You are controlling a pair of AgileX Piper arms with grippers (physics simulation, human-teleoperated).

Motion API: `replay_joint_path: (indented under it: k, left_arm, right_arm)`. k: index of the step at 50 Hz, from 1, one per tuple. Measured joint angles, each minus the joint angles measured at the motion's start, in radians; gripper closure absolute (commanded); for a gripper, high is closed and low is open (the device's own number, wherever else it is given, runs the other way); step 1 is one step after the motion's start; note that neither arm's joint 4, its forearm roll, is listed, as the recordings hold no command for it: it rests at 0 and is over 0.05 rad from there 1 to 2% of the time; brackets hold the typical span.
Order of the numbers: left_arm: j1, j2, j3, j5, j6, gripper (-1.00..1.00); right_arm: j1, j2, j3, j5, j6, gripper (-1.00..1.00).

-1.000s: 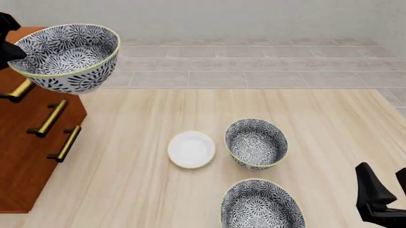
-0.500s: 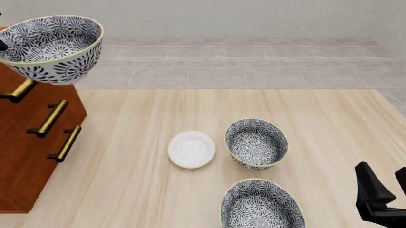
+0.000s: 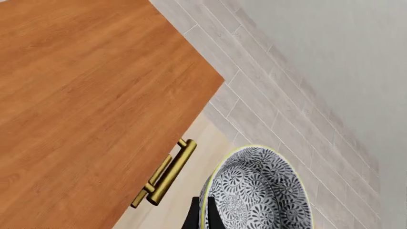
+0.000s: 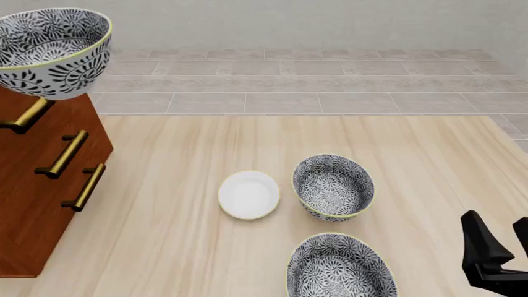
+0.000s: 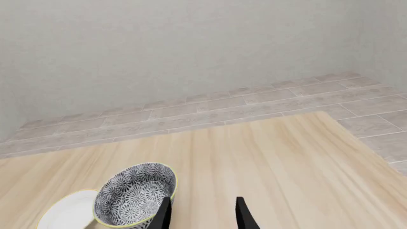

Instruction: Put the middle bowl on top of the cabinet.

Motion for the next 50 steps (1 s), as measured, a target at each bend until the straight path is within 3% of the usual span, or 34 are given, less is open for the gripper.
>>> replay_joint_path:
  k: [50]
  left_arm:
    - [0.17, 0.059, -0.237, 0.116, 0.022, 1.0]
  right_arm:
    - [-0.002, -0.011, 0.0, 0.01, -0.001, -1.0]
